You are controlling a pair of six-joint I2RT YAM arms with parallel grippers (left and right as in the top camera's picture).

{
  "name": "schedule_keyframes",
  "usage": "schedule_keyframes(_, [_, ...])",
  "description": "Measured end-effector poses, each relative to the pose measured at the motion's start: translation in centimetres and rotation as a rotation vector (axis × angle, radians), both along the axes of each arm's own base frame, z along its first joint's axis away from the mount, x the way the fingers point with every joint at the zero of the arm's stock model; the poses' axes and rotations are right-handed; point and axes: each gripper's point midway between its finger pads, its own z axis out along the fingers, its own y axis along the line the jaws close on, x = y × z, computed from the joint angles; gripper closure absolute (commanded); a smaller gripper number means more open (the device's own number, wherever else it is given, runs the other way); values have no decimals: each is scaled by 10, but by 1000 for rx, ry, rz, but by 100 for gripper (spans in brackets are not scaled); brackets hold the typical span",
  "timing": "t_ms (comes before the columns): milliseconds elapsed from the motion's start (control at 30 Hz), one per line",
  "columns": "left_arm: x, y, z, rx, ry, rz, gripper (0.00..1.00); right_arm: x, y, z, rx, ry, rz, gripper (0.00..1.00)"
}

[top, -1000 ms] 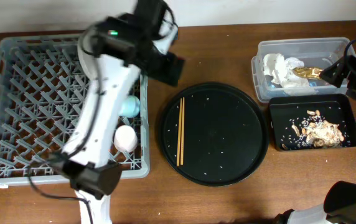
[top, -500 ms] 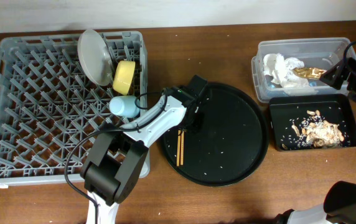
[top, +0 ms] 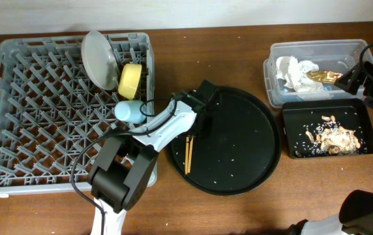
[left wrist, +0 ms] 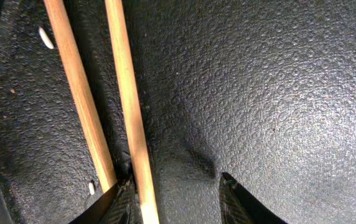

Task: Sort waste into correct bins and load items into the dishwasher rack
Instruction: 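Pick one wooden chopstick with left gripper and place it in the rack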

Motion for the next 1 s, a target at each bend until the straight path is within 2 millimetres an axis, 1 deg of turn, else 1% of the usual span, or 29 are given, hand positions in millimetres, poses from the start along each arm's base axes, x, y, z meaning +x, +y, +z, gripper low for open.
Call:
schedule_keyframes(33, [0,0,0,2,-1,2,87,0,0,0,0,0,0,2])
schedule_keyframes(67, [0,1,0,2,-1,8,92,0,0,0,1,0,0,2])
schedule_keyframes(200, [0,1,-1,3,2,12,98,0,0,0,-1,1,-1,1])
schedule_keyframes(300, [-2,-3,5,-2,25,-19,98,-1,-2,-1,-12,8,-3,2])
schedule_keyframes(333, [6,-10,19,-18,11,-42,98,-1,-2,-1,-15,10,-4,2])
schedule_keyframes(400, [16,-18,51,-26,-2,-79,98,-1,-2,-2,-18,13,-4,2])
schedule_keyframes(433, [26,-20,80,-38,-26,-99,98,-2,-2,-2,-18,16,-4,1])
schedule_keyframes(467, [34,-15,101,-35,-42,-98,98,-2,-2,-2,-20,15,-4,2])
schedule_keyframes(533, [50,19,146,4,-69,-47,99,-2,-2,-2,-20,15,-3,2])
schedule_keyframes(567, [71,52,177,9,-125,16,99,-2,-2,-2,-20,15,-3,2])
schedule_keyframes(600, [69,70,185,29,-106,40,99,-1,-2,-2,-20,14,-3,2])
schedule_keyframes(633, [61,95,195,57,-60,65,100,-1,-3,-2,-21,13,-4,2])
schedule_keyframes(667, [63,114,206,59,-64,94,100,0,-3,-2,-23,9,-4,2])
schedule_keyframes(700, [60,143,209,77,-29,135,100,1,-3,-1,-26,4,-3,2])
schedule_keyframes(767, [67,170,209,83,-26,173,100,1,-4,-1,-27,2,-3,2])
schedule_keyframes(833, [71,199,214,87,-38,196,100,1,-4,-1,-27,2,-3,2])
schedule_keyframes(867, [72,216,219,91,-50,203,100,1,-4,-1,-27,2,-4,1])
schedule_keyframes(900, [73,238,222,114,-58,238,100,1,-4,-1,-27,2,-3,2])
schedule_keyframes(933, [74,255,218,134,-55,266,99,1,-4,-1,-27,3,-4,2])
schedule_keyframes(967, [76,263,212,144,-50,278,100,1,-4,-1,-26,4,-4,2])
schedule_keyframes(1000, [76,272,189,161,-10,292,98,1,-3,-1,-26,5,-3,2])
